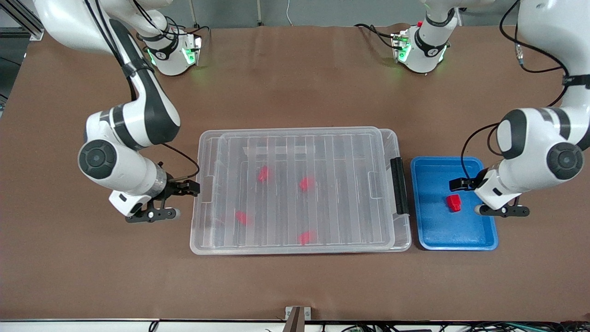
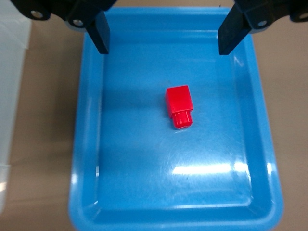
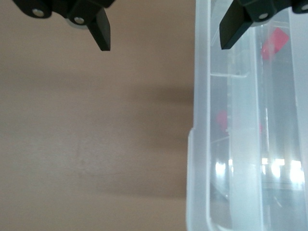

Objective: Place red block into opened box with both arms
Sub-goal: 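Lower the left gripper over the red block in the blue tray, then close the left gripper on the red block while the right gripper slides the lid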

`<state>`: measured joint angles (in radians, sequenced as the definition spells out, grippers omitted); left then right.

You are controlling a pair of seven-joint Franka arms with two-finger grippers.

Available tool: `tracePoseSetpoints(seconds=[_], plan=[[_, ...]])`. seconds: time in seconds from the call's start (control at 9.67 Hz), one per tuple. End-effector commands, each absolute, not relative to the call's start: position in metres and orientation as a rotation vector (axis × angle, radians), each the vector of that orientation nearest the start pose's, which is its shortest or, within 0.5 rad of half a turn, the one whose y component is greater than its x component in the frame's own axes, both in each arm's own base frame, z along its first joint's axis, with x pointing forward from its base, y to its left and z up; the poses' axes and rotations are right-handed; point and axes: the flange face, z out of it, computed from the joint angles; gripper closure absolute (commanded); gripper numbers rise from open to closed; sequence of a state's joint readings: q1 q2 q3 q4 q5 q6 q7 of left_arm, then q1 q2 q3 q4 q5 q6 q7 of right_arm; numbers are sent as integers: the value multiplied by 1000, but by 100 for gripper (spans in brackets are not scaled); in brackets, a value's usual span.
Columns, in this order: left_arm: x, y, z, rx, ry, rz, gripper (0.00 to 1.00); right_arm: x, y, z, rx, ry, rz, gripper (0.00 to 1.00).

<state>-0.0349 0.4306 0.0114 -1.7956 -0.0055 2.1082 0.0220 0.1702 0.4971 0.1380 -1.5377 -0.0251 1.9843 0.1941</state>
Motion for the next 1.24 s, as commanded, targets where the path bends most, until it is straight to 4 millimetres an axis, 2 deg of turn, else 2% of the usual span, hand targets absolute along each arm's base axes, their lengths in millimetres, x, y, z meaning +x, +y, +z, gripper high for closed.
tracePoseSetpoints(seconds=[0.0, 0.1, 0.21, 0.52, 0.93, 1.03, 1.14], plan=[[633, -7, 244, -3133, 69, 221, 1, 657, 199, 354, -3159, -201, 85, 0], [635, -7, 222, -3136, 41, 190, 1, 657, 195, 349, -3187, -219, 85, 0], [635, -7, 210, -3136, 22, 192, 1, 658, 191, 349, -3193, -217, 83, 0], [630, 1, 184, -3135, -4, 207, 1, 663, 179, 347, -3231, -240, 57, 0], [627, 10, 164, -3127, -19, 206, 4, 668, 142, 346, -3259, -278, 104, 0], [627, 10, 163, -3126, -18, 208, 9, 669, 130, 346, -3258, -307, 126, 0], [629, 10, 163, -3126, -18, 204, 30, 671, 118, 349, -3256, -325, 129, 0]])
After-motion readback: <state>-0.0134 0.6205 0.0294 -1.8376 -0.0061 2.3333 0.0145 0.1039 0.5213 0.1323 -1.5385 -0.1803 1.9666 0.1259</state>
